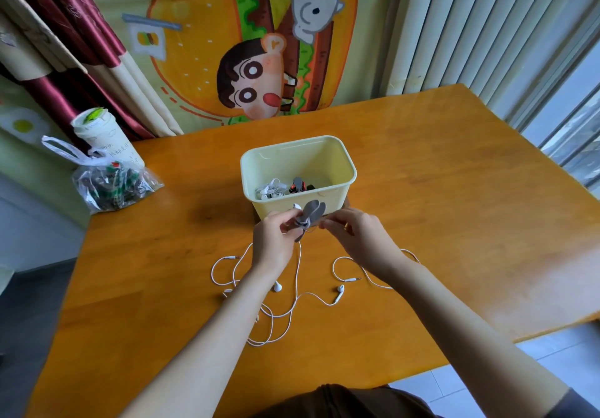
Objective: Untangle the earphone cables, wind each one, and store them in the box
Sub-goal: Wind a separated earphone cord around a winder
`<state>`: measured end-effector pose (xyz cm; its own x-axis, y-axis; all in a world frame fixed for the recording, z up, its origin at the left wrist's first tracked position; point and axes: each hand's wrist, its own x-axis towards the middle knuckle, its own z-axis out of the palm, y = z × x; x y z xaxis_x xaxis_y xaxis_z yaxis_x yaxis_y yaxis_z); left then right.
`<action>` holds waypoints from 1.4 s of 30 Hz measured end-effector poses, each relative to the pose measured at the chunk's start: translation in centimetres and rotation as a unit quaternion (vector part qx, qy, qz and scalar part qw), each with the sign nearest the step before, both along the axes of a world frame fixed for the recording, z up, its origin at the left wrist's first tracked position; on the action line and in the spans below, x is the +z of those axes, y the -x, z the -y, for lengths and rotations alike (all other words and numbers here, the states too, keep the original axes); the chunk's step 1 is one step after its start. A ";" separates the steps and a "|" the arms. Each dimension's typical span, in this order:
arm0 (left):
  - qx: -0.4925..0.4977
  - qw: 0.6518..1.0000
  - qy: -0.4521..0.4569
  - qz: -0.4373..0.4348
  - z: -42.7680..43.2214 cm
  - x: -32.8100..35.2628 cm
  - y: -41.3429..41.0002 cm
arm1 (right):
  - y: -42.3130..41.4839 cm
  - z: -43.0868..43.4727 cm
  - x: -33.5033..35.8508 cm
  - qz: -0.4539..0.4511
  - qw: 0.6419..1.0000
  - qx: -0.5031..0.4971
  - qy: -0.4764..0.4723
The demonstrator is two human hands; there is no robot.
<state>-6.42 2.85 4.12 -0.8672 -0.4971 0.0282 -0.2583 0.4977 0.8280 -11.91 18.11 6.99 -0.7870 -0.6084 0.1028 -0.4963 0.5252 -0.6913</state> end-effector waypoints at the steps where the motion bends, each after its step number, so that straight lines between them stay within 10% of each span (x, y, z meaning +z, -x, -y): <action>1: -0.020 1.000 0.008 0.007 -0.1 0.0 -0.1 | 0.4 0.0 0.0 -0.012 1.000 -0.006 0.000; 8: -0.107 0.993 0.006 0.040 0.0 0.5 -0.5 | 2.1 -1.0 0.8 -0.049 0.996 -0.043 0.054; 14: -0.196 0.955 -0.224 -0.008 -1.2 2.1 -1.3 | 3.1 -1.6 -0.4 0.029 0.995 -0.072 0.068; 26: 0.007 0.857 -0.513 -0.052 -1.9 2.5 0.4 | -0.3 1.4 -2.6 0.176 0.968 -0.104 0.145; 31: 0.084 0.866 -0.488 -0.066 -1.5 2.3 1.0 | -1.0 1.5 -2.3 0.115 0.983 -0.101 0.099; 42: 0.007 0.995 -0.076 -0.059 -0.5 0.5 0.9 | -0.6 0.3 -0.7 -0.028 0.997 -0.064 0.046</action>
